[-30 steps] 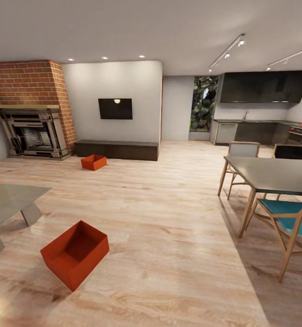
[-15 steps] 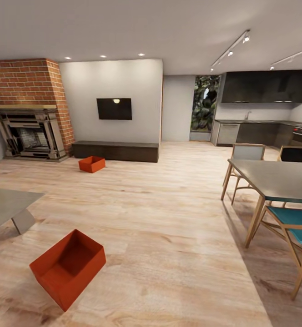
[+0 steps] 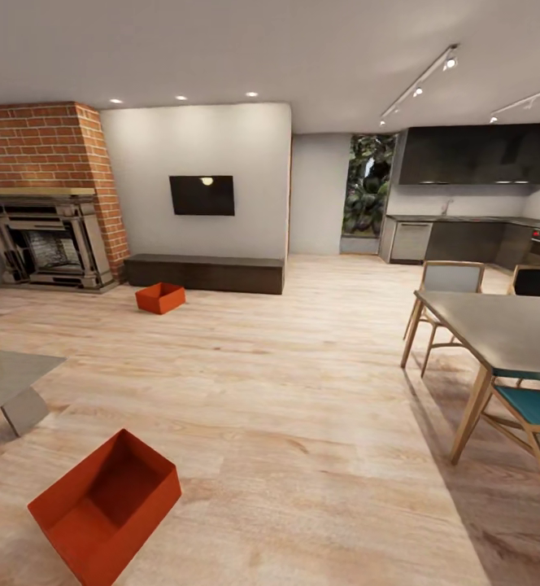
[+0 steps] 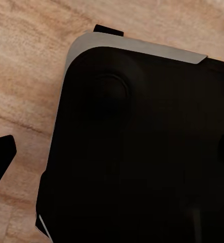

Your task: Move the two storage containers from the living room to the garage. In the garage, place one container on the floor and stack the other container on top of it (either order is fine).

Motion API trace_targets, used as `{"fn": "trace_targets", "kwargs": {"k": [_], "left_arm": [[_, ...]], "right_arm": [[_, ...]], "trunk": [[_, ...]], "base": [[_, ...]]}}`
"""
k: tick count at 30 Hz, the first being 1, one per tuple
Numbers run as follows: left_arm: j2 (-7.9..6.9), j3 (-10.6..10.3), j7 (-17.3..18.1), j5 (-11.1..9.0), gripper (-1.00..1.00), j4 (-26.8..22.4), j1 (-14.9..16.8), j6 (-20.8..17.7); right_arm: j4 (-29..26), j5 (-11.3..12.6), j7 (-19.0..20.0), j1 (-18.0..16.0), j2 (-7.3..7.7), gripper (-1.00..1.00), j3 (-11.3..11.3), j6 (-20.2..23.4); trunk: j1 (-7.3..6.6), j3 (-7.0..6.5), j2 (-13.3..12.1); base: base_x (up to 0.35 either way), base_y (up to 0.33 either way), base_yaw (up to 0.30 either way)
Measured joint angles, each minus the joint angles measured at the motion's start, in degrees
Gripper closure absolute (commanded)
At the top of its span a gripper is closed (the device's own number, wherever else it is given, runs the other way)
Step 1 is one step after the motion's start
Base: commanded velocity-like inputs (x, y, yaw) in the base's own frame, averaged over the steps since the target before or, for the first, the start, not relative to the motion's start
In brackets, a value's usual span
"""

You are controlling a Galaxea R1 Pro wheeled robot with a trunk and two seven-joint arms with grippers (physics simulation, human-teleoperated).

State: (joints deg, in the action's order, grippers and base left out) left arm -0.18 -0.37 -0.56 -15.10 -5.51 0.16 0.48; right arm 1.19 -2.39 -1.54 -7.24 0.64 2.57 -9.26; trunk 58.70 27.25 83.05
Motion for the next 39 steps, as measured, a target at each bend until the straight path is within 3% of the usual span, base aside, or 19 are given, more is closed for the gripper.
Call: {"fn": "trace_targets", "kwargs": {"k": [13, 21, 39], "left_arm": [[0.0, -0.01, 0.0, 0.09, -1.0, 0.0, 0.0, 0.08], [0.0, 0.14, 0.0, -0.22, -1.0, -0.09, 0.0, 0.16], [-0.01, 0.5, 0.02, -0.62, -1.0, -0.38, 0.0, 0.24]], "right_arm": [[0.0, -0.05, 0.03, 0.0, 0.15, -1.0, 0.02, 0.05], [0.0, -0.1, 0.03, 0.0, 0.15, -1.0, 0.01, 0.05], [0.0, 0.17, 0.0, 0.0, 0.23, -1.0, -0.39, 0.11]], "trunk": [[0.01, 0.0, 0.0], [0.03, 0.0, 0.0], [0.03, 0.0, 0.0]], "base": [[0.258, -0.171, 0.247], [0.038, -0.153, 0.275], [0.001, -0.007, 0.275]]}}
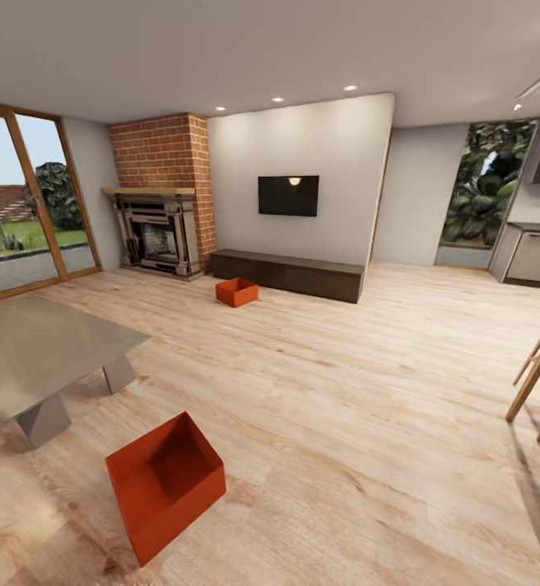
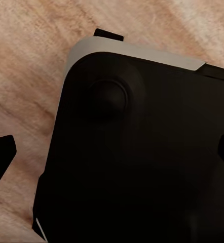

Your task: Move the two storage containers from the living room to the garage. In the garage, place one container on the floor and stack the other container on top of it (either order is fine).

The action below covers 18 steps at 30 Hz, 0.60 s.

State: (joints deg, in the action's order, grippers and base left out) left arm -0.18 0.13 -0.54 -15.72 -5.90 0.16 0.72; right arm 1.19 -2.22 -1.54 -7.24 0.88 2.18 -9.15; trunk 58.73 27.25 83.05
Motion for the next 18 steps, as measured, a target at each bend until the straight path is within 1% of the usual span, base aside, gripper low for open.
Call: {"fn": "trace_targets", "kwargs": {"k": [2, 5, 11, 18], "left_arm": [[0.0, 0.08, -0.01, -0.06, -1.0, -0.01, 0.0, 0.0], [-0.08, 0.03, 0.03, -0.03, -1.0, 0.02, 0.0, -0.07], [-0.08, -0.17, 0.05, 0.09, -1.0, 0.02, 0.0, -0.04], [-0.09, 0.01, 0.04, -0.01, -1.0, 0.02, 0.0, -0.01]], "right_arm": [[0.0, 0.0, -0.01, 0.0, 0.0, -1.0, -0.01, 0.0], [0.0, -0.01, 0.01, 0.0, -0.06, -1.0, -0.01, -0.04], [0.0, -0.01, -0.01, 0.0, -0.08, -1.0, -0.01, -0.15], [0.0, -0.01, 0.01, 0.0, -0.08, -1.0, -0.01, -0.18]], "trunk": [[0.0, 0.0, 0.0], [-0.02, 0.0, 0.0], [-0.03, 0.0, 0.0], [-0.03, 0.0, 0.0]], "base": [[0.026, 0.0, 0.275], [0.2, -0.02, 0.275], [0.285, -0.099, 0.275], [0.288, -0.15, 0.275]]}}
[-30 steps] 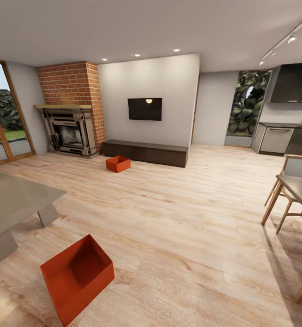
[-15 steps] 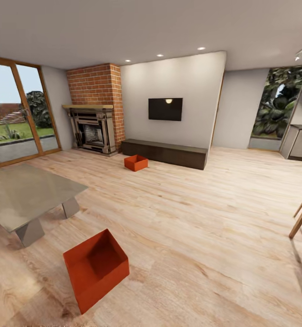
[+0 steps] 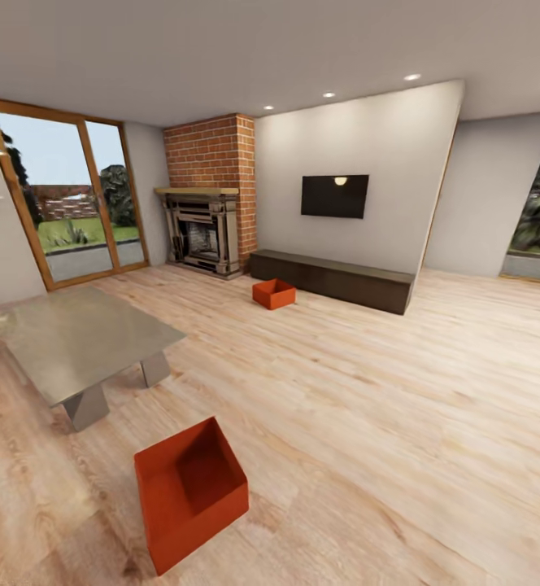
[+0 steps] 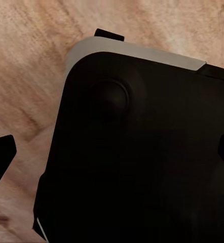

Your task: Move the two storage containers from the living room to the garage. In the garage, place one container on the floor and stack the other container on top of it (either order is fine).

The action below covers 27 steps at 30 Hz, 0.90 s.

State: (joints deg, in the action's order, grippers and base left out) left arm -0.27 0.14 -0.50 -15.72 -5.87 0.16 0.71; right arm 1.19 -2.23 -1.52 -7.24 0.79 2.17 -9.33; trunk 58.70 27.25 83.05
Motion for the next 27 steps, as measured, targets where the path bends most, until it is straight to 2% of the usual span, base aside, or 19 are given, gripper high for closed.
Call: {"fn": "trace_targets", "kwargs": {"k": [6, 14, 27], "left_arm": [[0.0, 0.04, -0.01, -0.01, -1.0, 0.0, 0.0, 0.0], [0.0, 0.05, -0.02, -0.02, -1.0, 0.0, 0.0, 0.01], [0.03, 0.12, -0.02, -0.12, -1.0, -0.08, 0.0, 0.01]], "right_arm": [[0.0, 0.03, -0.02, 0.0, 0.0, -1.0, -0.02, 0.0], [0.0, 0.0, -0.07, -0.01, 0.42, -1.0, 0.07, -0.42], [0.0, -0.69, 0.2, 0.0, -0.06, -1.0, 1.16, 0.05]], "trunk": [[0.0, 0.0, 0.0], [0.01, 0.0, 0.0], [0.03, 0.0, 0.0]], "base": [[0.255, -0.172, 0.242], [0.228, -0.143, 0.034], [0.05, -0.003, 0.026]]}}
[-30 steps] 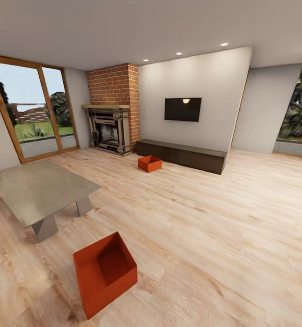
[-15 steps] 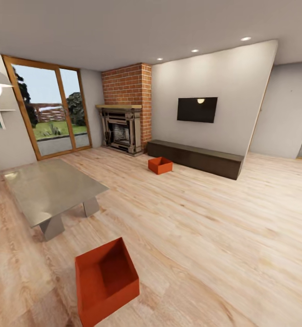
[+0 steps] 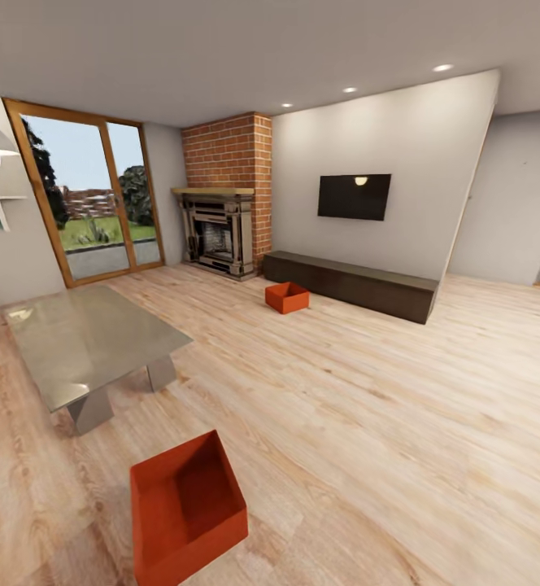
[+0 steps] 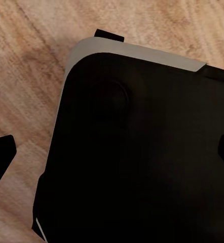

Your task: Move the two storage containers from the living room to the garage. In the garage, place one container on the floor and stack the other container on top of it (either order is fine).

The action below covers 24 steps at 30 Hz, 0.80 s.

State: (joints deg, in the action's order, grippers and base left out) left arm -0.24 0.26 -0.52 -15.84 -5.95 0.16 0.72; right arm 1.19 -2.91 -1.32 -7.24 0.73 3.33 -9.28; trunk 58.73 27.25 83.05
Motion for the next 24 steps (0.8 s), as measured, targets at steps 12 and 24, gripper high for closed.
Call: {"fn": "trace_targets", "kwargs": {"k": [12, 24], "left_arm": [[-0.2, -0.08, 0.04, 0.07, -1.0, 0.08, 0.0, -0.08], [-0.2, -0.08, 0.04, 0.02, -1.0, 0.08, 0.0, -0.08]], "right_arm": [[0.0, 0.04, -0.07, 0.0, 0.01, -1.0, -0.02, 0.07], [0.0, 0.13, -0.19, 0.0, 0.2, -1.0, -0.27, -0.23]], "trunk": [[-0.02, 0.0, 0.0], [-0.02, 0.0, 0.0]], "base": [[0.155, -0.119, 0.134], [0.244, -0.229, 0.203]]}}
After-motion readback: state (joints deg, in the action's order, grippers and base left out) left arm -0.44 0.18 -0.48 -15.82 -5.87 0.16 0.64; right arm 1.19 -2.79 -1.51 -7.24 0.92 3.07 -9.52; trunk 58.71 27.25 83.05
